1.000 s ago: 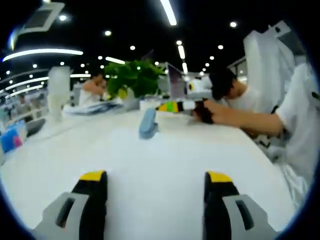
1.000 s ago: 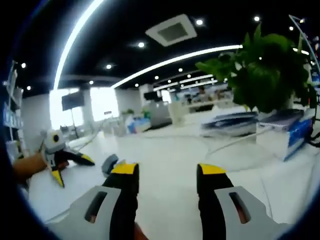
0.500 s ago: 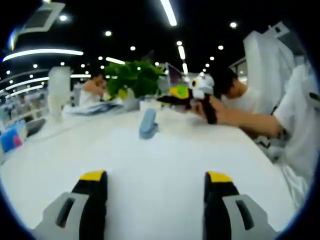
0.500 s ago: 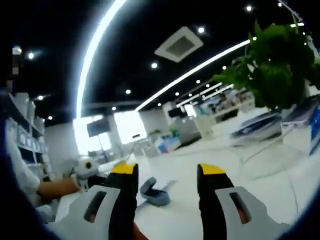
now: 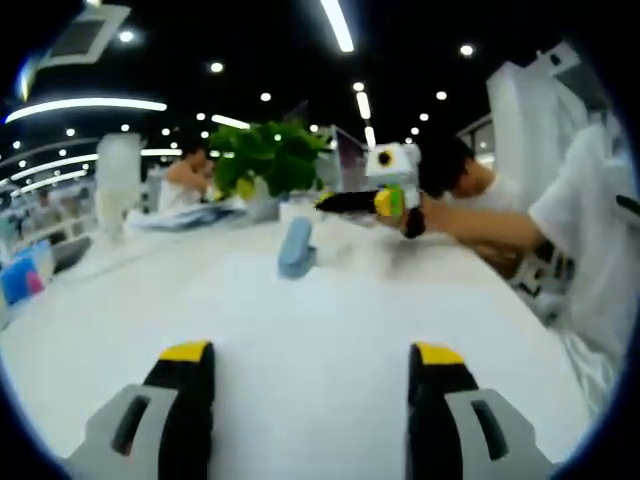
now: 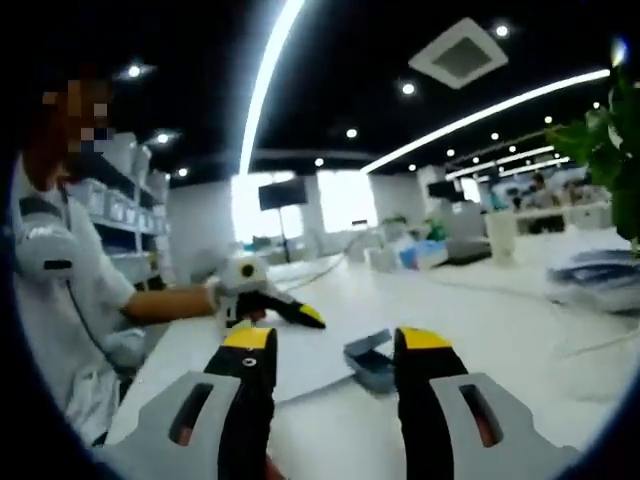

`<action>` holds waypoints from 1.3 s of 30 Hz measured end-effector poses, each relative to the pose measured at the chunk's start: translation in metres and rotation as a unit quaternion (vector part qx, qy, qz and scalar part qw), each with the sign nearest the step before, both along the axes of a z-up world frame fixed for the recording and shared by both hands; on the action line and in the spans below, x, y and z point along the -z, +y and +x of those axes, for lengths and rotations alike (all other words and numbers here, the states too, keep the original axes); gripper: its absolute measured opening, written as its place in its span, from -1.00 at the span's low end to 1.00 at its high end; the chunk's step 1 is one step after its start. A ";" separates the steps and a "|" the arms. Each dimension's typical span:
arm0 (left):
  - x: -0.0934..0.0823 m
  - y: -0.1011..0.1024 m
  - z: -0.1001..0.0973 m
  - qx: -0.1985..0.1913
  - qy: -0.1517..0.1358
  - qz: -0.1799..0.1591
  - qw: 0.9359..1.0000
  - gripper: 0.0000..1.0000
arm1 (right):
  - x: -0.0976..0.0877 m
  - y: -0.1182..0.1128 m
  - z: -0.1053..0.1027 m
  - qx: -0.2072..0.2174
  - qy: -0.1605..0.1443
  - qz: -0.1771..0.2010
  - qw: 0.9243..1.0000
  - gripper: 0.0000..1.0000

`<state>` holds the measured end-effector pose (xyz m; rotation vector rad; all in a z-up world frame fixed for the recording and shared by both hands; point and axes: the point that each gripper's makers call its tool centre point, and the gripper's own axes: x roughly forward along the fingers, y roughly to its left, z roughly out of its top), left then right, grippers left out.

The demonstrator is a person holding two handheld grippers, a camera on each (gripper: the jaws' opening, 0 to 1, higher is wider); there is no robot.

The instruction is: Pick up the paper insert the paper into the punch align the paper edges press the punch to punch holes

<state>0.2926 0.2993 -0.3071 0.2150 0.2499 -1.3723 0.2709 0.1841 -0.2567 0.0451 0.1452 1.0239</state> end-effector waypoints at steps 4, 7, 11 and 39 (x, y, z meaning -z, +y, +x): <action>0.000 0.000 0.000 0.001 0.000 0.000 1.000 0.57 | 0.018 -0.005 0.021 0.000 -0.010 -0.046 0.999 -0.12; 0.000 0.001 0.001 0.002 0.000 -0.001 1.000 0.57 | 0.016 -0.009 0.034 -0.007 -0.019 -0.046 0.999 -0.16; 0.000 0.001 0.001 0.002 0.000 -0.001 1.000 0.57 | 0.022 -0.008 0.042 -0.034 -0.007 -0.050 0.998 -0.20; 0.001 -0.001 0.001 0.004 0.000 -0.001 1.000 0.57 | 0.052 0.008 0.035 -0.093 -0.002 -0.121 0.988 -0.54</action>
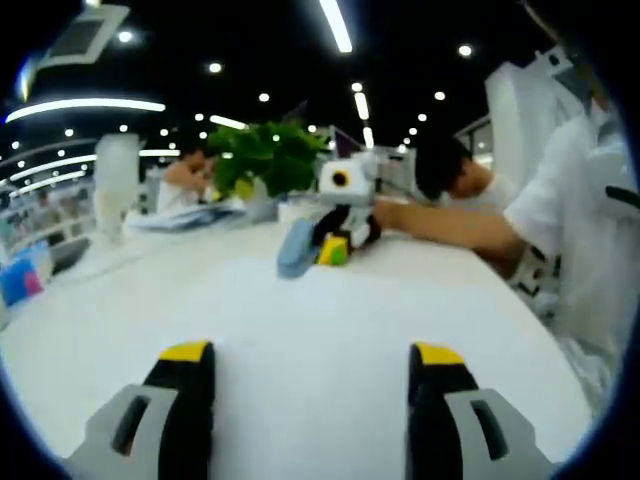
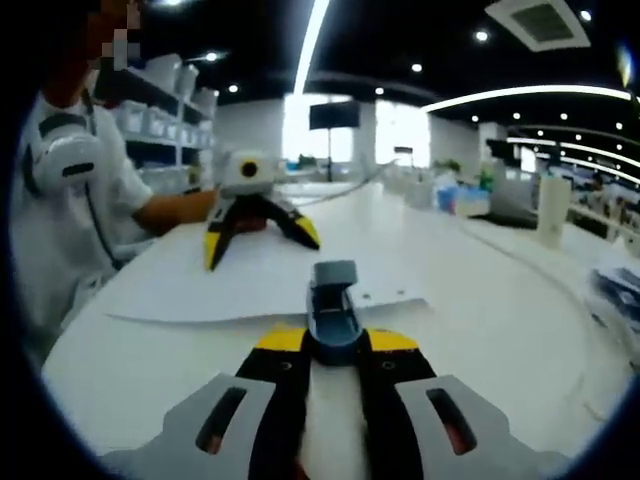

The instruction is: Pick up the paper insert the paper into the punch align the paper edges press the punch to punch holes

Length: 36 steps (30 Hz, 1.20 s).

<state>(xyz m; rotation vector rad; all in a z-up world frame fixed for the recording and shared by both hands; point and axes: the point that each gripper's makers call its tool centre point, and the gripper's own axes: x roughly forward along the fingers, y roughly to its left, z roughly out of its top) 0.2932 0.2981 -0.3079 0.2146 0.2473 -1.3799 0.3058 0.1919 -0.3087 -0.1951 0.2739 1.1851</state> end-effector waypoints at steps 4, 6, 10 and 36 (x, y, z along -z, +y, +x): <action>0.000 0.000 0.000 0.000 0.000 0.000 1.000 0.57 | 0.000 0.001 -0.001 -0.002 0.001 0.001 1.000 -0.55; 0.000 0.000 -0.001 0.001 0.000 0.000 1.000 0.57 | 0.000 0.001 -0.001 -0.002 0.001 0.002 1.000 -0.55; 0.000 0.000 0.000 0.000 0.000 0.000 1.000 0.57 | 0.000 0.001 0.000 -0.002 -0.001 0.001 1.000 -0.55; 0.000 0.001 0.000 0.002 -0.001 0.000 1.000 0.57 | -0.001 0.002 -0.018 -0.038 -0.010 -0.009 0.999 -0.56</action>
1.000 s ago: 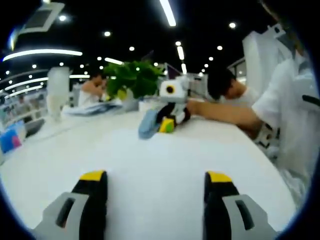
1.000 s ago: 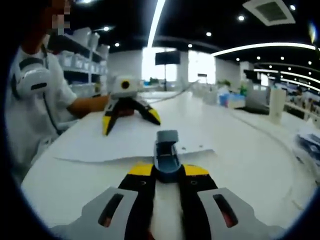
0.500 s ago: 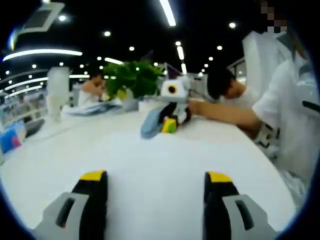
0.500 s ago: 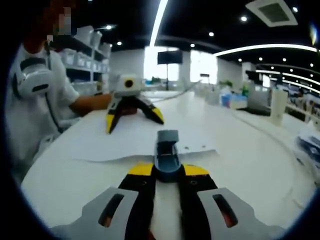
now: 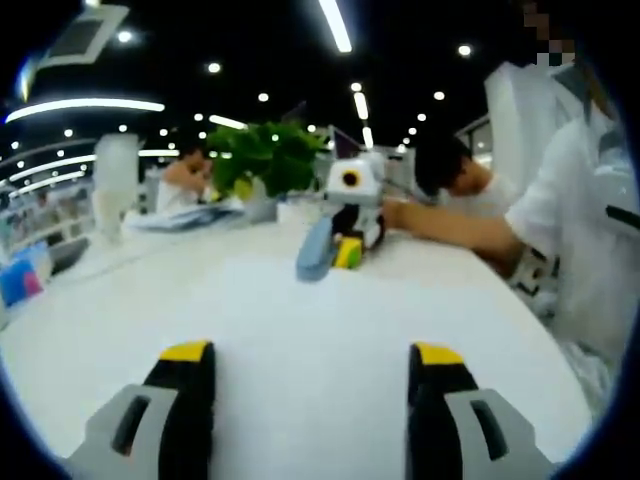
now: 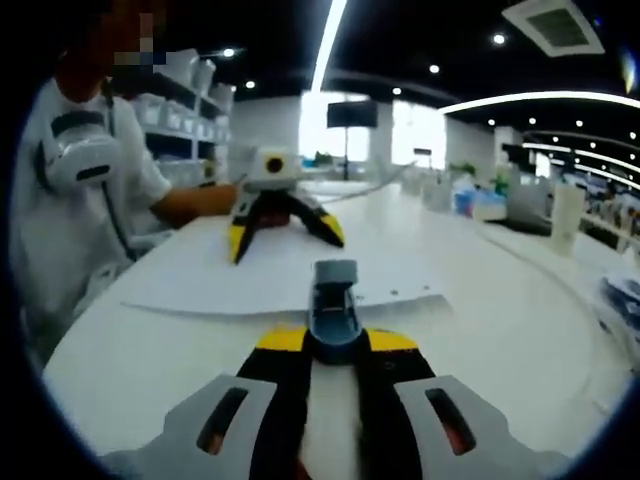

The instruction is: Pick up the paper insert the paper into the punch align the paper edges press the punch to punch holes

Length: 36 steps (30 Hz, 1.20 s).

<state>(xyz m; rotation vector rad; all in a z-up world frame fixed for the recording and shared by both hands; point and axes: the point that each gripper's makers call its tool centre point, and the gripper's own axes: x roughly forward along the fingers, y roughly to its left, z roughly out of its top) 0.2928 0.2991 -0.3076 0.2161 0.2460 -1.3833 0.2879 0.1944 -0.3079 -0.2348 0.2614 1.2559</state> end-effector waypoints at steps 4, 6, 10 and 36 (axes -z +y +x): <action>0.000 0.000 0.000 0.000 0.000 0.000 1.000 0.57 | 0.001 -0.001 -0.001 -0.004 0.000 0.000 1.000 -0.56; 0.000 -0.002 -0.004 0.000 0.000 0.000 1.000 0.57 | 0.001 -0.001 -0.001 -0.007 0.000 0.000 1.000 -0.56; 0.000 -0.002 -0.006 0.000 0.000 0.000 1.000 0.57 | 0.002 -0.003 0.001 -0.008 -0.001 -0.001 1.000 -0.56; 0.000 -0.006 -0.010 0.000 0.000 -0.001 1.000 0.57 | 0.003 -0.003 -0.005 -0.011 0.002 -0.002 1.000 -0.55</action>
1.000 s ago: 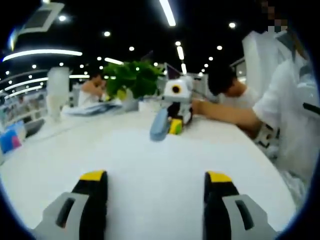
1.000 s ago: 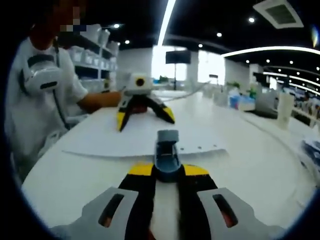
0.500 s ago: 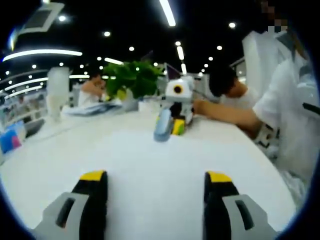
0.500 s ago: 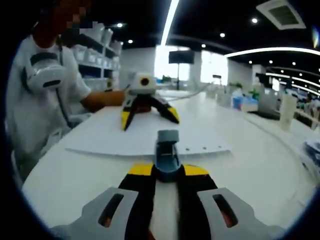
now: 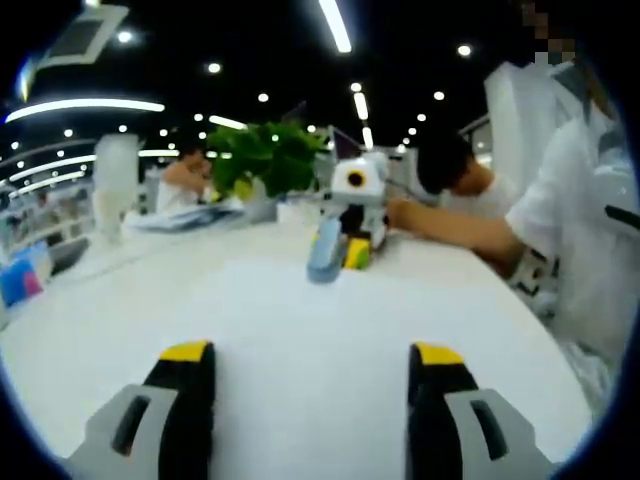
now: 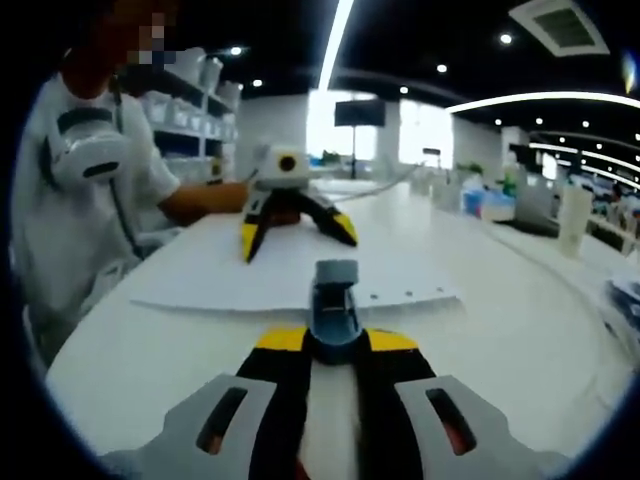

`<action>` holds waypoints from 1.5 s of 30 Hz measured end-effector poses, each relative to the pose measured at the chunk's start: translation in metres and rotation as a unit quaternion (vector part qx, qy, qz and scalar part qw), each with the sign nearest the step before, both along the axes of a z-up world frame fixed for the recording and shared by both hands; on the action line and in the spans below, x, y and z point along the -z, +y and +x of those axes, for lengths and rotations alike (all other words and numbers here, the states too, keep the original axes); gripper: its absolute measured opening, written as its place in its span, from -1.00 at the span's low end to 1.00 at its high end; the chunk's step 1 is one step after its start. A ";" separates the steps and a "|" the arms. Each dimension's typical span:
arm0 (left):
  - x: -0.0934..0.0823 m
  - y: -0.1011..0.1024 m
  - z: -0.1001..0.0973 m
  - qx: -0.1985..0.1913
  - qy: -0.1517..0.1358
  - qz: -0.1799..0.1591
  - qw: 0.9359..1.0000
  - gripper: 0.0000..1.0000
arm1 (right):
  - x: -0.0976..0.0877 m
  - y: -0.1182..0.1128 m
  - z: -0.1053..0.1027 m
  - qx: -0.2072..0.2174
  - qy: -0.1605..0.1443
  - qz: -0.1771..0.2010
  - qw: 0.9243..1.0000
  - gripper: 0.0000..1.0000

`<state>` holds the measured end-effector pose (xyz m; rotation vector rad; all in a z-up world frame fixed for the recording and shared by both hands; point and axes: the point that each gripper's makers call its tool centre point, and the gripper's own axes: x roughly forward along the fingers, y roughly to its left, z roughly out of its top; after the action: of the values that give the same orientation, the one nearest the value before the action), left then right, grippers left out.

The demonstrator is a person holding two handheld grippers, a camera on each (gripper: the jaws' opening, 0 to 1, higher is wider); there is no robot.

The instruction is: Pick up the paper insert the paper into the punch align the paper edges press the punch to punch holes

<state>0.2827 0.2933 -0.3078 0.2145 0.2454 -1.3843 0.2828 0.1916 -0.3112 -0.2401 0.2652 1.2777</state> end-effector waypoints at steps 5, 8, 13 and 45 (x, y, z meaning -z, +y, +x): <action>0.000 0.002 0.005 0.000 0.001 -0.001 1.000 0.57 | 0.000 0.001 0.000 0.001 0.001 0.002 1.000 -0.54; -0.001 0.004 0.008 0.000 0.001 -0.001 1.000 0.57 | 0.000 0.000 0.001 0.002 0.003 0.003 1.000 -0.51; -0.001 0.005 0.011 0.001 -0.002 -0.001 1.000 0.59 | 0.001 -0.001 0.000 0.007 0.012 0.003 1.000 -0.38; -0.033 0.008 0.010 -0.007 0.011 -0.069 0.998 0.57 | -0.173 -0.008 -0.063 0.150 -0.080 0.332 0.928 -0.32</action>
<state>0.2929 0.3012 -0.2748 0.0825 0.1692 -1.3839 0.2194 0.1833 -0.1380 0.2706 -0.2697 0.9715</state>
